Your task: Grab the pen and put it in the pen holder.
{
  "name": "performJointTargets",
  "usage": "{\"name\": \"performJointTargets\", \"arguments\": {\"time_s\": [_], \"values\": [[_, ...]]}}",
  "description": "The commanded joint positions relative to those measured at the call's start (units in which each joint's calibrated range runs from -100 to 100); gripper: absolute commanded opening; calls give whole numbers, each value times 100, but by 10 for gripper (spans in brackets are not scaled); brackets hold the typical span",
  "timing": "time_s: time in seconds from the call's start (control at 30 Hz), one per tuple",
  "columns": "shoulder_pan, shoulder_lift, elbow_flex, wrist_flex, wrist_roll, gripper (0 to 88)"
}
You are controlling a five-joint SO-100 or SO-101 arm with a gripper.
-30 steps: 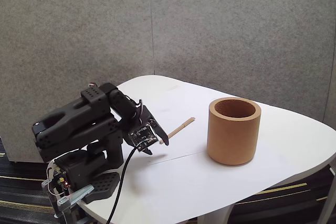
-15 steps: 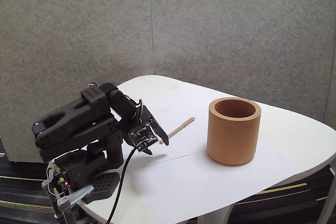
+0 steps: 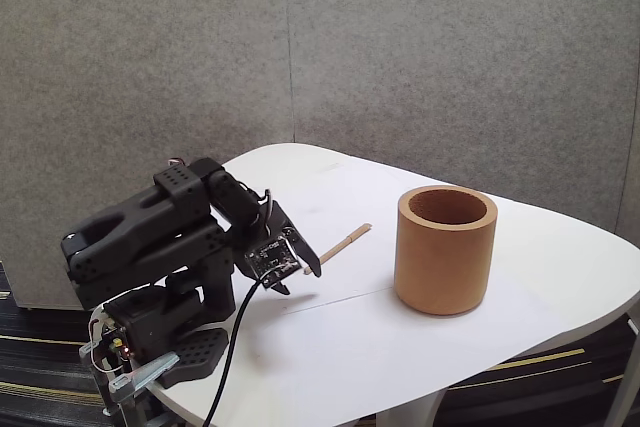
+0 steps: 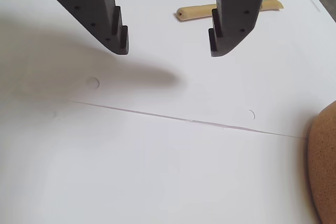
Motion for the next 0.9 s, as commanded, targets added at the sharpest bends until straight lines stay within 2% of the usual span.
{"name": "performJointTargets", "arguments": {"time_s": [0.0,0.4,0.73,0.87], "values": [[-21,-6,-36,0,28,212],[-21,555,-1056,-593,-9,212],[-21,3540,-3962,-703,-35,211],[-28,4736,-5289,-686,-835,211]]}}
